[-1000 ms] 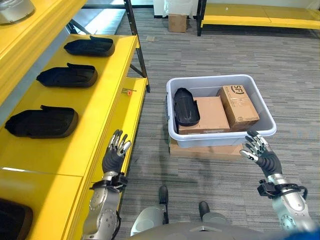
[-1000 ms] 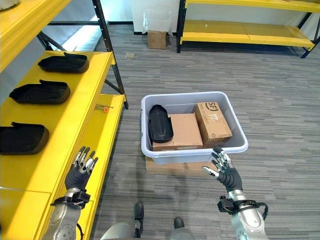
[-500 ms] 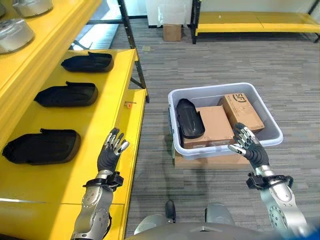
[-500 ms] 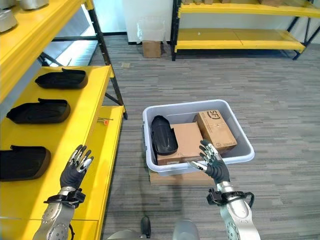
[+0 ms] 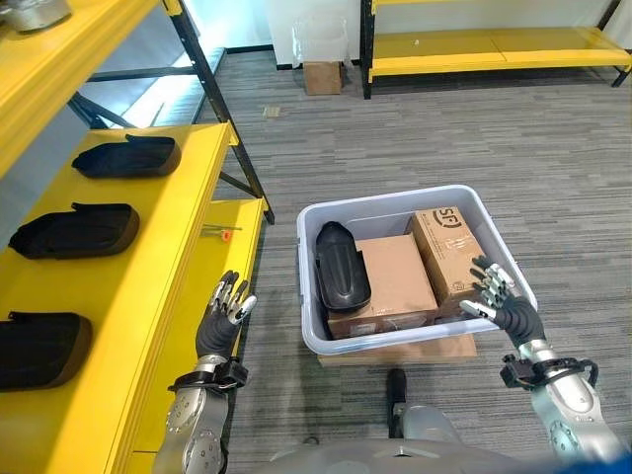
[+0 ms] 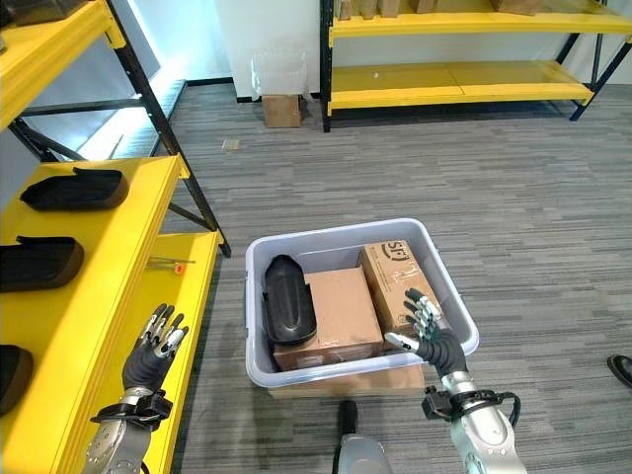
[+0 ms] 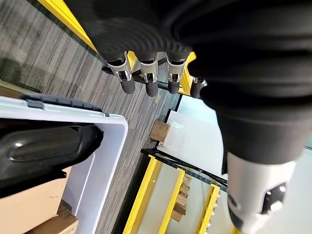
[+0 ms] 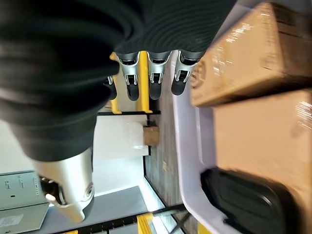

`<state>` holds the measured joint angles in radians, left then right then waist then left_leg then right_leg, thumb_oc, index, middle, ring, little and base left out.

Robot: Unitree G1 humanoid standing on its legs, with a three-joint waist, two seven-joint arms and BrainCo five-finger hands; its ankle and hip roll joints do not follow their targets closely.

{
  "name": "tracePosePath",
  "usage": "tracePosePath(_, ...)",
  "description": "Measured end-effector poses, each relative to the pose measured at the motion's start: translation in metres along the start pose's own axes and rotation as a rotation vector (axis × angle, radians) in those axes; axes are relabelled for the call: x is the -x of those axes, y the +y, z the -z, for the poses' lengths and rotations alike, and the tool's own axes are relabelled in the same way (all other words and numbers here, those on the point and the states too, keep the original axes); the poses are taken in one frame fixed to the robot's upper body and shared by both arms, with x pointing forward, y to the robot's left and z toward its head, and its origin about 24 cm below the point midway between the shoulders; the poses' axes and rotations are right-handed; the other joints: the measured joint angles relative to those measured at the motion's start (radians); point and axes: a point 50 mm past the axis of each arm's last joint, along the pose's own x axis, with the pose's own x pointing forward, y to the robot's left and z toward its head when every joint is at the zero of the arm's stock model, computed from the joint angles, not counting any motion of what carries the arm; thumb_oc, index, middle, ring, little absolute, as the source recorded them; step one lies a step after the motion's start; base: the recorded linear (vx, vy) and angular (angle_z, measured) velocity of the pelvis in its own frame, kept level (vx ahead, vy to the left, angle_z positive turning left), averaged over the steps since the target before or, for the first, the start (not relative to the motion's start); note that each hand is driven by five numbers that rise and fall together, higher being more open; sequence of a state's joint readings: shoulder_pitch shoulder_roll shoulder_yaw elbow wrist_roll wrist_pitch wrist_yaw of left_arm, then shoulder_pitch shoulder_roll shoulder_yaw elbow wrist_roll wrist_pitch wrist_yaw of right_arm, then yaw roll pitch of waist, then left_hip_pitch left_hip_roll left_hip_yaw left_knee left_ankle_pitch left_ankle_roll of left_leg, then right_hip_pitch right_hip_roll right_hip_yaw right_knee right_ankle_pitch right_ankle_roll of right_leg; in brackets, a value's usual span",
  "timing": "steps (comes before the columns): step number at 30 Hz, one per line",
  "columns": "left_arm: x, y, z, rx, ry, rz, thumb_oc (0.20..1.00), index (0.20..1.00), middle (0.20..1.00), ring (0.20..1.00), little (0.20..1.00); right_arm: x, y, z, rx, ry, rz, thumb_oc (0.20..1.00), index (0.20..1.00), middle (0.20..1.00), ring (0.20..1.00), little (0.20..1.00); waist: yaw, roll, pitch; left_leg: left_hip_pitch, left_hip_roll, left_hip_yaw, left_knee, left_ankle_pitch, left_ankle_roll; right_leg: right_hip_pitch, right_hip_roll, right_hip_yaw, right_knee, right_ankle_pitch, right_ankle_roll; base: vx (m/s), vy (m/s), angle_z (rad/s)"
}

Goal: Move parts from the plastic box to the shelf.

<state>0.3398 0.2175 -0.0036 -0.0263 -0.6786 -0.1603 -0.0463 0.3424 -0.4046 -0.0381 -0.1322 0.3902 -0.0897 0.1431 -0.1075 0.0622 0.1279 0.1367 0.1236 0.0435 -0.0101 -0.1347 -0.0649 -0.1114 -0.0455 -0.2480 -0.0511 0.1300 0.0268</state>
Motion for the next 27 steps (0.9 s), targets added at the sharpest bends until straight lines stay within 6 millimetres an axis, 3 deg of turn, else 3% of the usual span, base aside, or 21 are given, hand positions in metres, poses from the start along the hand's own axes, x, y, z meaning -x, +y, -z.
tracePosePath(2, -0.003, -0.004, 0.000, 0.009, -0.008, 0.010, 1.000, 1.000, 1.000, 1.000, 1.000, 0.000, 0.001, 0.000, -0.002, -0.001, -0.003, 1.000, 1.000, 1.000, 1.000, 1.000, -0.006, 0.002, 0.003, -0.002, 0.008, -0.004, 0.016, 0.000, -0.006, 0.018, 0.003, -0.010, -0.009, -0.005, -0.005, 0.11, -0.120, 0.21)
tracePosePath(4, -0.004, -0.004, -0.002, 0.008, -0.012, 0.014, 1.000, 1.000, 1.000, 1.000, 1.000, 0.000, 0.002, 0.001, -0.007, 0.001, -0.007, 1.000, 1.000, 1.000, 1.000, 1.000, -0.004, -0.007, 0.011, -0.042, -0.002, -0.010, 0.127, -0.023, -0.045, 0.031, 0.000, -0.013, -0.009, -0.026, -0.007, 0.02, -0.101, 0.17)
tracePosePath(6, -0.007, -0.006, -0.005, 0.009, -0.025, 0.024, 1.000, 1.000, 1.000, 1.000, 1.000, 0.003, 0.001, 0.001, -0.020, 0.007, -0.008, 1.000, 1.000, 1.000, 1.000, 1.000, 0.015, -0.042, 0.037, -0.177, -0.024, -0.050, 0.402, -0.038, -0.068, 0.031, -0.025, -0.005, 0.008, -0.039, -0.025, -0.01, -0.025, -0.01)
tracePosePath(8, -0.007, -0.006, -0.002, 0.017, -0.017, 0.021, 1.000, 1.000, 1.000, 1.000, 1.000, 0.002, -0.001, 0.000, -0.022, 0.002, 0.003, 1.000, 1.000, 1.000, 1.000, 1.000, 0.022, -0.064, 0.061, -0.306, -0.039, -0.102, 0.613, -0.010, -0.082, 0.034, -0.044, 0.002, 0.001, -0.058, -0.054, 0.14, 0.060, 0.06)
tracePosePath(9, -0.006, -0.005, -0.002, 0.014, -0.014, 0.019, 1.000, 1.000, 1.000, 1.000, 1.000, 0.001, 0.000, -0.001, -0.026, -0.005, 0.004, 1.000, 1.000, 1.000, 1.000, 1.000, 0.024, -0.080, 0.069, -0.325, -0.026, -0.102, 0.588, -0.016, -0.075, 0.035, -0.051, 0.005, -0.004, -0.060, -0.052, 0.18, 0.141, 0.04)
tracePosePath(10, -0.006, -0.005, -0.001, 0.014, -0.012, 0.015, 1.000, 1.000, 1.000, 1.000, 1.000, -0.001, 0.000, -0.003, -0.027, -0.015, 0.007, 1.000, 1.000, 1.000, 1.000, 1.000, 0.031, -0.088, 0.074, -0.306, 0.015, -0.075, 0.453, -0.016, -0.054, 0.032, -0.047, 0.008, 0.001, -0.061, -0.059, 0.11, 0.176, -0.11)
tracePosePath(13, -0.009, -0.005, 0.001, 0.016, -0.003, 0.012, 1.000, 1.000, 1.000, 1.000, 1.000, -0.005, -0.006, -0.006, -0.024, -0.035, 0.047, 1.000, 1.000, 1.000, 1.000, 1.000, 0.038, -0.089, 0.089, -0.279, 0.139, -0.080, 0.121, 0.061, -0.093, 0.033, -0.041, 0.031, 0.002, -0.068, -0.035, 0.16, 0.300, -0.22)
tracePosePath(14, -0.010, -0.005, 0.002, 0.017, -0.001, 0.012, 1.000, 1.000, 1.000, 1.000, 1.000, -0.007, -0.008, -0.008, -0.019, -0.046, 0.059, 1.000, 1.000, 1.000, 1.000, 1.000, 0.039, -0.077, 0.093, -0.272, 0.180, -0.055, 0.057, 0.090, -0.085, 0.031, -0.037, 0.032, 0.004, -0.067, -0.034, 0.18, 0.382, -0.29)
tracePosePath(15, -0.013, -0.007, 0.002, 0.022, -0.004, 0.014, 1.000, 1.000, 1.000, 1.000, 1.000, -0.007, -0.010, -0.009, -0.020, -0.051, 0.072, 1.000, 1.000, 1.000, 1.000, 1.000, 0.038, -0.074, 0.094, -0.266, 0.194, -0.041, 0.037, 0.107, -0.092, 0.037, -0.045, 0.053, -0.008, -0.055, -0.005, 0.18, 0.374, -0.51)
tracePosePath(16, -0.011, -0.006, 0.005, 0.022, 0.007, 0.009, 1.000, 1.000, 1.000, 1.000, 1.000, -0.006, -0.010, -0.009, -0.019, -0.050, 0.070, 1.000, 1.000, 1.000, 1.000, 1.000, 0.040, -0.064, 0.092, -0.233, 0.178, -0.021, 0.019, 0.114, -0.096, 0.058, -0.055, 0.073, -0.027, -0.041, 0.015, 0.15, 0.387, -0.57)
tracePosePath(18, -0.007, -0.007, 0.007, 0.027, 0.016, 0.012, 1.000, 1.000, 1.000, 1.000, 1.000, -0.002, -0.015, -0.009, 0.000, -0.038, 0.080, 1.000, 1.000, 1.000, 1.000, 1.000, 0.027, -0.011, 0.082, -0.202, 0.152, -0.037, -0.003, 0.145, -0.090, 0.075, -0.053, 0.084, -0.046, -0.029, 0.049, 0.07, 0.195, -0.44)
tracePosePath(19, -0.009, -0.002, 0.002, 0.005, 0.004, 0.008, 1.000, 1.000, 1.000, 1.000, 1.000, -0.002, -0.009, -0.001, -0.040, -0.018, 0.085, 1.000, 1.000, 1.000, 1.000, 1.000, 0.035, -0.038, 0.082, -0.182, 0.107, -0.019, -0.004, 0.158, -0.094, 0.079, -0.101, 0.112, -0.046, -0.029, 0.058, 0.04, 0.161, -0.32)
tracePosePath(20, -0.009, 0.001, -0.002, -0.016, -0.002, 0.011, 1.000, 1.000, 1.000, 1.000, 1.000, 0.003, -0.004, 0.006, -0.059, 0.003, 0.075, 1.000, 1.000, 1.000, 1.000, 1.000, 0.031, -0.068, 0.074, -0.169, 0.063, 0.002, -0.011, 0.158, -0.074, 0.077, -0.140, 0.126, -0.045, -0.035, 0.065, 0.05, 0.215, -0.24)
tracePosePath(22, -0.008, 0.008, -0.007, -0.045, -0.003, 0.003, 1.000, 1.000, 1.000, 1.000, 1.000, 0.007, 0.003, 0.014, -0.081, 0.035, 0.059, 1.000, 1.000, 1.000, 1.000, 1.000, 0.030, -0.104, 0.060, -0.149, 0.015, 0.026, -0.029, 0.162, -0.058, 0.077, -0.181, 0.146, -0.041, -0.007, 0.071, 0.04, 0.209, -0.10)
tracePosePath(24, -0.005, 0.015, -0.010, -0.078, 0.006, -0.009, 1.000, 1.000, 1.000, 1.000, 1.000, 0.003, 0.014, 0.015, -0.115, 0.026, 0.033, 1.000, 1.000, 1.000, 1.000, 1.000, 0.049, -0.125, 0.048, -0.128, -0.003, 0.066, -0.032, 0.152, -0.045, 0.069, -0.199, 0.155, -0.041, 0.016, 0.097, 0.04, 0.128, -0.39)
tracePosePath(27, -0.003, 0.013, -0.010, -0.084, 0.009, 0.003, 1.000, 1.000, 1.000, 1.000, 1.000, -0.006, 0.018, 0.008, -0.113, -0.007, 0.007, 1.000, 1.000, 1.000, 1.000, 1.000, 0.051, -0.130, 0.044, -0.110, -0.013, 0.087, -0.043, 0.148, -0.041, 0.072, -0.206, 0.154, -0.041, 0.016, 0.102, 0.04, 0.067, -0.18)
